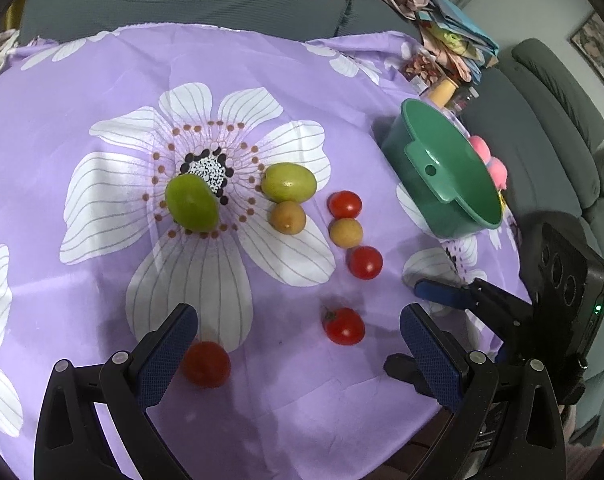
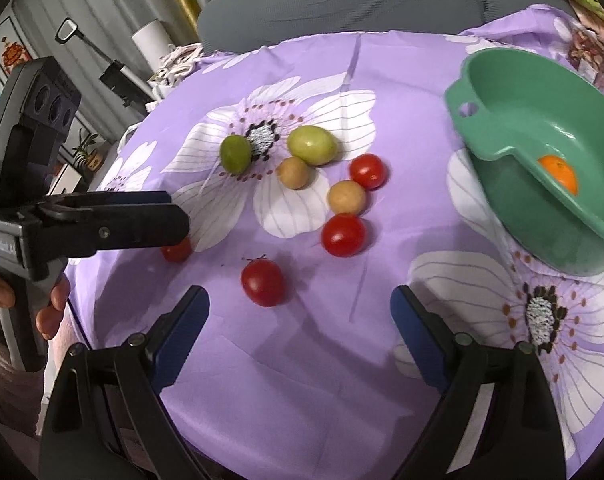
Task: Organize fruits
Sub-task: 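Move both open grippers toward the red cherry tomatoes on the cloth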
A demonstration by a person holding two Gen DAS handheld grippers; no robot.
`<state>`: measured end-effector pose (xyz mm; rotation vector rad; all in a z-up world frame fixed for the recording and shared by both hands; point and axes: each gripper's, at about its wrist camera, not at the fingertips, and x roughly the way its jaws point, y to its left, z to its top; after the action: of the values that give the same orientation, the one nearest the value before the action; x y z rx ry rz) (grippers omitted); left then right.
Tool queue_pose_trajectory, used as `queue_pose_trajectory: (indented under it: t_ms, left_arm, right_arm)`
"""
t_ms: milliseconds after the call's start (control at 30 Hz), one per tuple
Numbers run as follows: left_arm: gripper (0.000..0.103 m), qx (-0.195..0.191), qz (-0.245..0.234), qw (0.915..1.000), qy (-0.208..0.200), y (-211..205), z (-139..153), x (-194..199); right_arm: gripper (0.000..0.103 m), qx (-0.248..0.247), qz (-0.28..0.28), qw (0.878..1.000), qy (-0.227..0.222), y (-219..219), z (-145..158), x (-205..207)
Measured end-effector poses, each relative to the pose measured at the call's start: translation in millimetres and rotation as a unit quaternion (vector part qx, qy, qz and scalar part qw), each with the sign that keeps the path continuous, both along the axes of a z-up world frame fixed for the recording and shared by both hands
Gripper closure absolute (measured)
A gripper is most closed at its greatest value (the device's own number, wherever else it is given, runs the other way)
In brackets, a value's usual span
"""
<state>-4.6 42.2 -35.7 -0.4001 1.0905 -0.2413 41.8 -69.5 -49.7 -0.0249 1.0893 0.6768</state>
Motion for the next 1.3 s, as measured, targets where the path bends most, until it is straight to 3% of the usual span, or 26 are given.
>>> queue_pose_trajectory:
  t_ms: [267, 900, 1067, 1200, 1300]
  left_arm:
    - [0.002, -0.030, -0.023, 0.9993, 0.000, -8, 0, -1]
    - [0.003, 0.038, -0.080, 0.9960, -0.003, -59, -8, 14]
    - [0.017, 0.049, -0.087, 0.9950, 0.003, -66, -12, 17]
    - [0.017, 0.052, -0.091, 0.9945, 0.006, -70, -15, 18]
    - [0.025, 0.057, -0.094, 0.9939, 0.008, -74, -17, 19]
  right_arm:
    - [0.015, 0.005, 0.026, 1.000, 0.007, 13, -4, -3]
    - [0.014, 0.001, 0.004, 1.000, -0.012, -25, 7, -9]
    - [0.014, 0.007, 0.012, 1.000, -0.011, -31, 5, -11]
    - [0.014, 0.012, 0.018, 1.000, -0.010, -37, 3, -13]
    - [0.014, 0.014, 0.023, 1.000, -0.013, -41, 3, -14]
